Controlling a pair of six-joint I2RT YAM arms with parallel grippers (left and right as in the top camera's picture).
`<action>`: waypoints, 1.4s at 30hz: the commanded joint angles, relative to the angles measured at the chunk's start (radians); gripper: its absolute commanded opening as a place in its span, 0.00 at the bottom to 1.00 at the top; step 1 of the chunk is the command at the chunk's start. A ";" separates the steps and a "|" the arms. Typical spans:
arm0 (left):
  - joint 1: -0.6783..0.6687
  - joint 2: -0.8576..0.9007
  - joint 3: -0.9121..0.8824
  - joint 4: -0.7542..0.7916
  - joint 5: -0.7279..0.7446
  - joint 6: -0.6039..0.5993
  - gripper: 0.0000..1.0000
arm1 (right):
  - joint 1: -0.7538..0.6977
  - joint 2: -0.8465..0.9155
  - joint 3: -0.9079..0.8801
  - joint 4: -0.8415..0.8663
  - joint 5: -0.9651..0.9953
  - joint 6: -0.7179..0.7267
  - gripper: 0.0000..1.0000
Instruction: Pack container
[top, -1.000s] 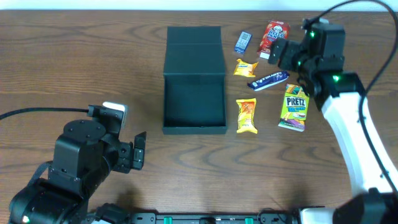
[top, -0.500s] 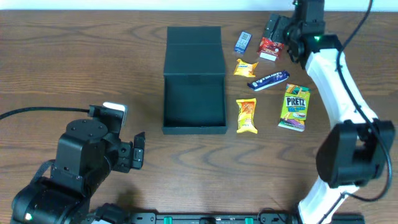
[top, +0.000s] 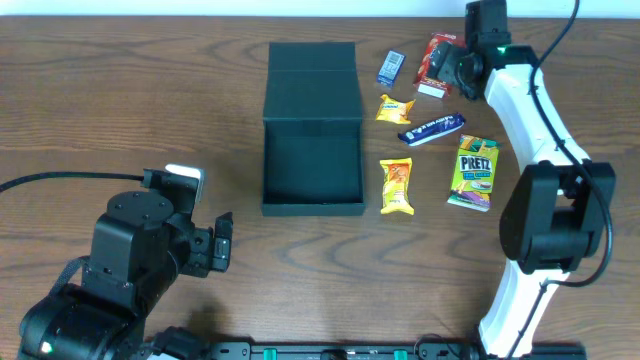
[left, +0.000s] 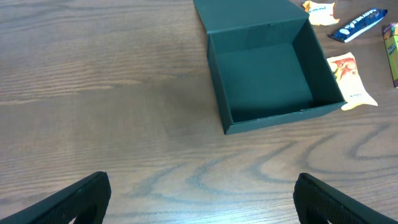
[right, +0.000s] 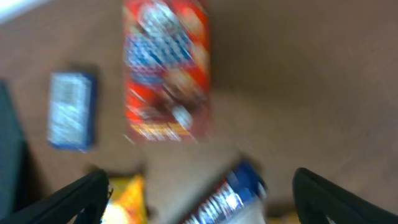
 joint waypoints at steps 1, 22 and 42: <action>0.002 0.001 -0.004 -0.002 -0.010 -0.004 0.95 | -0.035 0.002 0.017 -0.066 0.025 0.037 0.93; 0.002 0.001 -0.004 -0.002 -0.010 -0.004 0.95 | -0.082 0.002 -0.084 -0.452 0.032 -0.047 0.88; 0.002 0.001 -0.004 -0.002 -0.010 -0.004 0.95 | -0.110 0.002 -0.284 -0.251 -0.003 -0.110 0.93</action>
